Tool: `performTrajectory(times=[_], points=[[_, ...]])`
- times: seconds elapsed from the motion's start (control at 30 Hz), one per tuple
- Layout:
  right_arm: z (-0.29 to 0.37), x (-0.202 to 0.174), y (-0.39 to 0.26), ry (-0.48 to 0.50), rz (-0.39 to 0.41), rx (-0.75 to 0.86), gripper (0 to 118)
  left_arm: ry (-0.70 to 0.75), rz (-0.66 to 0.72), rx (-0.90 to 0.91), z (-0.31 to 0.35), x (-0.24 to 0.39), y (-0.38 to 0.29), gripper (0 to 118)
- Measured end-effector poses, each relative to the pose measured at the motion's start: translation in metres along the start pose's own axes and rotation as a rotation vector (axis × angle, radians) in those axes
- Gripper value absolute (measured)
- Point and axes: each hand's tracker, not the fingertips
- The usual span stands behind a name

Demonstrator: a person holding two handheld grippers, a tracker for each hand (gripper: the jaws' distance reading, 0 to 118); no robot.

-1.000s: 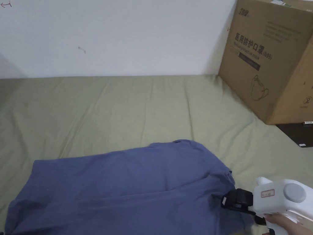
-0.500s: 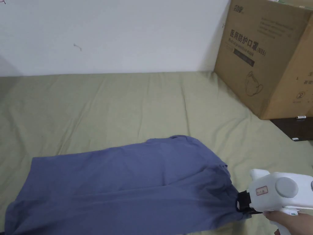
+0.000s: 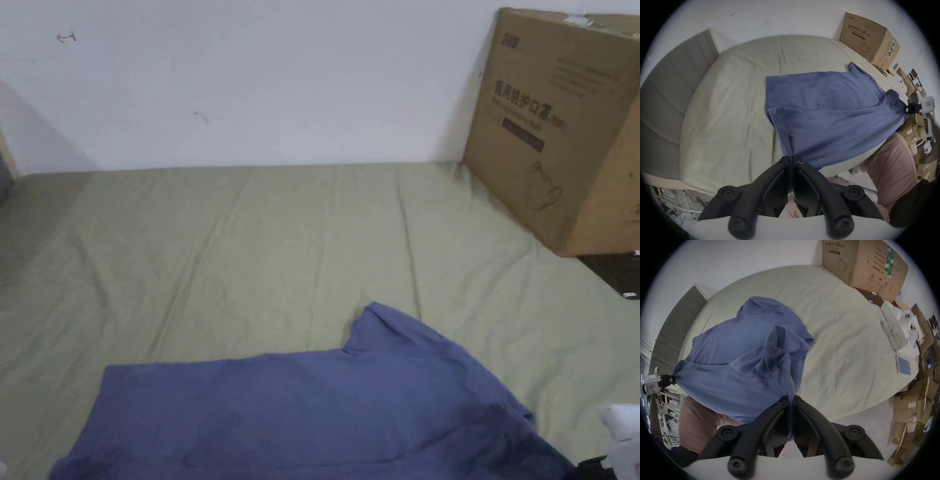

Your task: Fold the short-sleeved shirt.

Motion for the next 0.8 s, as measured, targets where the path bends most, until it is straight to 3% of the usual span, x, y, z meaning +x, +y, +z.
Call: performTrajectory(times=[0.07, 0.1, 0.13, 0.17, 0.2, 0.23, 0.3, 0.4, 0.47, 0.5, 0.53, 0.57, 0.6, 0.63, 0.7, 0.8], points=[[-0.019, 0.001, -0.01, -0.015, -0.029, 0.004, 4, -0.037, 0.061, 0.015, -0.012, -0.005, -0.017, 15], [-0.026, 0.001, -0.014, -0.039, -0.072, 0.02, 8, -0.043, 0.086, 0.028, -0.015, -0.006, -0.023, 45], [-0.031, 0.002, -0.018, -0.041, -0.113, 0.053, 24, -0.039, 0.081, 0.039, -0.017, -0.007, -0.027, 83], [-0.032, 0.001, -0.019, -0.071, -0.15, 0.08, 55, -0.03, 0.091, 0.04, -0.018, -0.005, -0.031, 113], [-0.032, 0.001, -0.019, -0.07, -0.171, 0.093, 105, -0.02, 0.098, 0.05, -0.016, -0.005, -0.033, 115], [-0.028, -0.003, -0.019, -0.054, -0.181, 0.111, 118, -0.032, 0.094, 0.141, -0.006, -0.005, -0.034, 111], [-0.012, -0.016, -0.017, 0.004, -0.165, 0.192, 118, -0.027, 0.119, 0.15, 0.003, -0.002, -0.029, 111], [0.017, -0.045, -0.009, -0.004, -0.098, 0.293, 118, -0.051, 0.141, 0.281, 0.026, 0.006, -0.02, 112], [0.042, -0.07, -0.007, 0.048, -0.042, 0.378, 117, -0.083, 0.158, 0.354, 0.043, 0.013, -0.01, 107], [0.052, -0.082, -0.009, 0.079, -0.025, 0.446, 113, -0.093, 0.149, 0.407, 0.05, 0.018, -0.009, 87], [0.066, -0.096, -0.014, 0.12, -0.008, 0.538, 101, -0.094, 0.141, 0.486, 0.06, 0.025, -0.009, 57], [0.079, -0.107, -0.017, 0.15, -0.016, 0.635, 77, -0.077, 0.131, 0.562, 0.068, 0.032, -0.009, 22], [0.089, -0.118, -0.019, 0.171, 0.004, 0.676, 31, -0.074, 0.118, 0.606, 0.073, 0.038, -0.009, 1], [0.094, -0.127, -0.02, 0.176, 0.011, 0.719, 31, -0.056, 0.108, 0.636, 0.075, 0.044, -0.007, 1], [0.099, -0.142, -0.021, 0.118, -0.006, 0.774, 0, -0.031, 0.099, 0.685, 0.077, 0.05, -0.002, 2], [0.103, -0.152, -0.011, 0.151, 0.013, 0.777, 0, -0.036, 0.087, 0.696, 0.074, 0.04, 0.027, 2]])
